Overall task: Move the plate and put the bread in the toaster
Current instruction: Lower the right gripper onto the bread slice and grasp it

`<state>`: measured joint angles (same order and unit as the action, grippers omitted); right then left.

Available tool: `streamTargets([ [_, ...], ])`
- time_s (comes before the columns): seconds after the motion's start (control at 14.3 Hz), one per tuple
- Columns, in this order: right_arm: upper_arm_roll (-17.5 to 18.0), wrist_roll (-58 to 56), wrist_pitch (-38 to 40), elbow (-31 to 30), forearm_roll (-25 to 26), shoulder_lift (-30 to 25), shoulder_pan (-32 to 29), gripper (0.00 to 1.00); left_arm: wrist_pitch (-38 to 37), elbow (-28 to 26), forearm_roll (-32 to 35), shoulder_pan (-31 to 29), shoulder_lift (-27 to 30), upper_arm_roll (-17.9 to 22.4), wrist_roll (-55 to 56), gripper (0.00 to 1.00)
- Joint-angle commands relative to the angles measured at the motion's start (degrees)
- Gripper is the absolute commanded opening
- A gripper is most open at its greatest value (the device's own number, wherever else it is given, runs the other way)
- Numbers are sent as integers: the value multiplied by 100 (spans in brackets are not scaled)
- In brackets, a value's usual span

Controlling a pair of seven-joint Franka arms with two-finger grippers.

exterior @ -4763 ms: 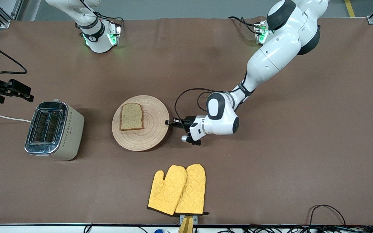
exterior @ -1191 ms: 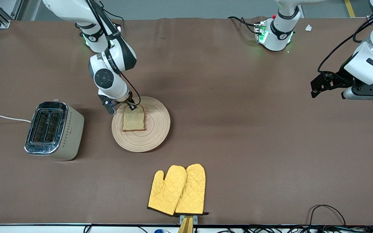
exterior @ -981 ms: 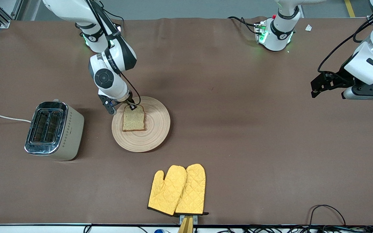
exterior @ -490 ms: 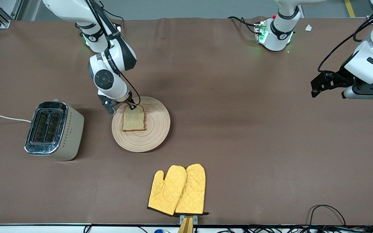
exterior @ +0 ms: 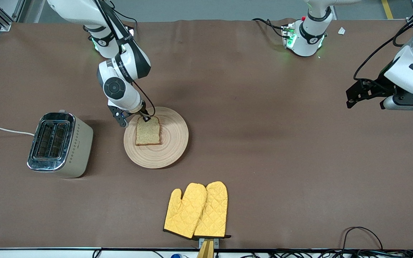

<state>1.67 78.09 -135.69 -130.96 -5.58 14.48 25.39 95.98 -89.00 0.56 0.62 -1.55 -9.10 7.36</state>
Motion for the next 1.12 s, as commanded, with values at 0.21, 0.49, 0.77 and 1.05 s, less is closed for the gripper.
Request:
streamTargets([
  [0.21, -17, -75, -238, 35, 13, 107, -8, 41, -18, 58, -73, 17, 42, 23, 302, 100],
  [0.49, -17, -75, -318, 9, 22, 195, 45, 41, -35, 182, -38, 8, -12, 31, 275, 100],
  [0.77, -17, -75, -344, 0, 30, 195, 45, 30, -53, 182, -38, 0, 24, 67, 240, 100],
  [1.05, -17, -83, -538, -26, 39, 204, 54, 15, -88, 190, -38, 0, 15, 75, 231, 100],
])
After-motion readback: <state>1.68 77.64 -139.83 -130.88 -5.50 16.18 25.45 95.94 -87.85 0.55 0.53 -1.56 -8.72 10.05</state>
